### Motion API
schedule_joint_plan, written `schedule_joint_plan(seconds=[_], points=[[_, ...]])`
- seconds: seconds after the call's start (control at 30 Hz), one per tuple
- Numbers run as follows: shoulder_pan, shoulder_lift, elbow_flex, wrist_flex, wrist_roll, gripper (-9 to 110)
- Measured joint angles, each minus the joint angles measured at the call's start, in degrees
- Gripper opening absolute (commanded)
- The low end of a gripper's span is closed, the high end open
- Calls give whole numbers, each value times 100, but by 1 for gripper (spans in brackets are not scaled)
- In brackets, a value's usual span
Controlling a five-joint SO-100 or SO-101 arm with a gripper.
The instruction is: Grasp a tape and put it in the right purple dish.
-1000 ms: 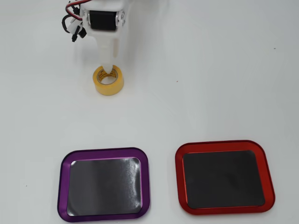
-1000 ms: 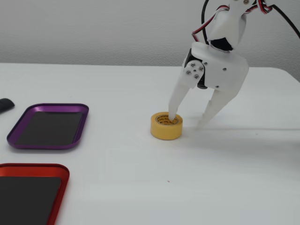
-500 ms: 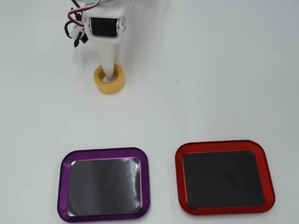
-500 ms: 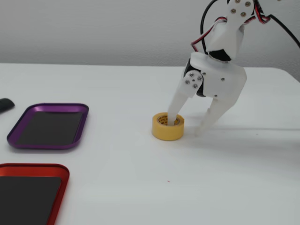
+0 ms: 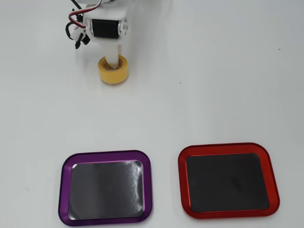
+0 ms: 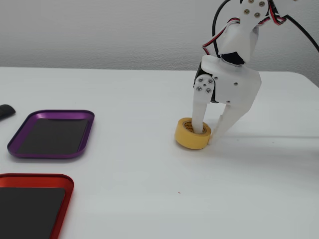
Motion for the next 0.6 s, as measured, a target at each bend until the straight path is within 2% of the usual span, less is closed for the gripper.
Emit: schedule_joint_plan(seconds=[0.17,0.33,0.47,0.6], points=[[-606,1318,-413,703,44,-1],[-1591,2962,-703,729,70,-1],[-1925,3190,-580,-448,70,-1],[-1942,2435,-483,-1538,70,-1]])
